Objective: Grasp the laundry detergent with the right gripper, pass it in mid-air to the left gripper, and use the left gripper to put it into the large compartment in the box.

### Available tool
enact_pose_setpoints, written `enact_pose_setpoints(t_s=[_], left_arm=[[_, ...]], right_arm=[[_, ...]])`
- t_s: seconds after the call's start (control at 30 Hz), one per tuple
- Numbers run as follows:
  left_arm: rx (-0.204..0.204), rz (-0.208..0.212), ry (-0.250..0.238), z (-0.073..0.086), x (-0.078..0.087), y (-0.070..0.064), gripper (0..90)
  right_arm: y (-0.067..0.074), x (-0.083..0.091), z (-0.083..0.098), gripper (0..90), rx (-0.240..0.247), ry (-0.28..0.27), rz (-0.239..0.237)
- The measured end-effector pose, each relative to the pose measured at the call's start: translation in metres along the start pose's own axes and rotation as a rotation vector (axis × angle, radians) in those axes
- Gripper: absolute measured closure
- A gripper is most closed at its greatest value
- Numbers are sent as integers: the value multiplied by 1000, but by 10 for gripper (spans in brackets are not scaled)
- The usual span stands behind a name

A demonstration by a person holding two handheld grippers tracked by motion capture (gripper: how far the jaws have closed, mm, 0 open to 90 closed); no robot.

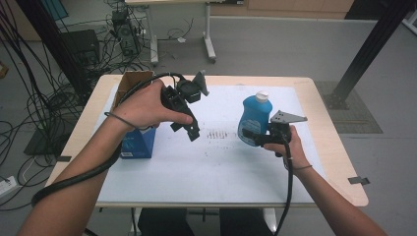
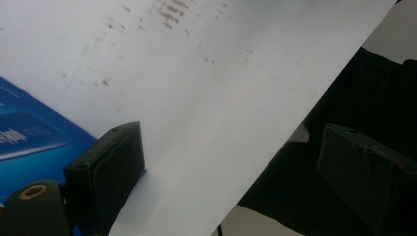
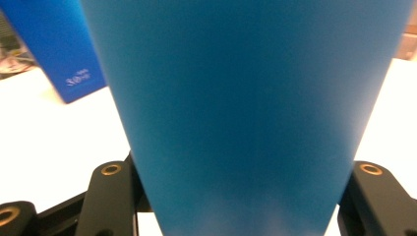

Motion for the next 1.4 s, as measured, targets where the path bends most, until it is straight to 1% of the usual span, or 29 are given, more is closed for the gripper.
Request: enact_pose_setpoints(t_s=[0.03, 0.07, 0.1, 0.23, 0.27, 0.3, 0.33, 0.4, 0.43, 0.47, 0.5, 0.57, 0.6, 0.67, 0.7, 0.77, 0.8, 0.83, 0.93, 1.03, 1.1, 1.17, 1.2, 1.4], left_arm=[[-11, 0, 6, -1, 3, -1, 105], [-18, -3, 8, -1, 4, -2, 105], [-25, -1, 15, -1, 6, -2, 105], [-67, 3, 29, -4, 16, -5, 106], [-86, 3, 36, -4, 19, -7, 106], [-104, 4, 42, -4, 21, -8, 107], [-124, 12, 47, -5, 24, -10, 107], [-158, 15, 52, -6, 28, -13, 107], [-185, 22, 54, -6, 31, -16, 107], [-197, 33, 60, -7, 33, -17, 107], [-219, 41, 70, -7, 35, -19, 106], [-243, 52, 76, -9, 38, -23, 107], [-249, 55, 81, -10, 39, -24, 106], [-256, 43, 82, -12, 41, -27, 107], [-259, 44, 85, -13, 42, -28, 107], [-268, 38, 80, -14, 43, -29, 107], [-274, 42, 77, -15, 44, -30, 107], [-278, 42, 76, -16, 44, -31, 107], [-289, 43, 74, -17, 44, -33, 107], [-303, 58, 62, -18, 45, -36, 107], [-312, 57, 57, -17, 44, -39, 107], [-319, 61, 55, -17, 45, -41, 107], [-322, 60, 50, -17, 45, -42, 107], [-350, 76, 33, -16, 47, -47, 106]], right_arm=[[-1, 2, -4, 404, 4, 3, -14], [-2, 6, -11, 403, 10, 14, -41], [-2, 6, -11, 403, 10, 14, -41], [-5, 14, -25, 404, 23, 25, -96], [-6, 15, -27, 404, 26, 27, -107], [-6, 19, -34, 404, 32, 34, -133], [-6, 19, -34, 404, 32, 34, -133], [-6, 23, -40, 404, 35, 49, -173], [-5, 25, -42, 404, 37, 51, -182], [-4, 27, -45, 404, 39, 50, -204], [-4, 28, -47, 404, 44, 51, -216], [-1, 32, -52, 404, 70, 42, -249], [2, 34, -54, 404, 76, 39, -268], [6, 36, -57, 403, 90, 30, -293], [9, 38, -59, 403, 99, 25, -310], [15, 40, -62, 403, 115, 19, -341], [17, 41, -63, 403, 115, 19, -354], [21, 41, -64, 403, 116, 19, -382], [31, 43, -68, 402, 143, 15, -417], [40, 43, -72, 402, 150, 12, -458], [44, 43, -75, 402, 162, 12, -476], [51, 43, -79, 402, 193, 20, -499], [51, 43, -79, 402, 193, 20, -499], [67, 42, -84, 402, 220, 22, -547]])
Point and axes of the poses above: each handheld gripper's, and its own axes: x roughly backward along the jaws, z roughly out of its underside, y roughly to its left, the point moved 4 cm from there along -x, roughly forward along the jaws, and after that the axes turned 15 degrees about z, right-handed, at the moved point
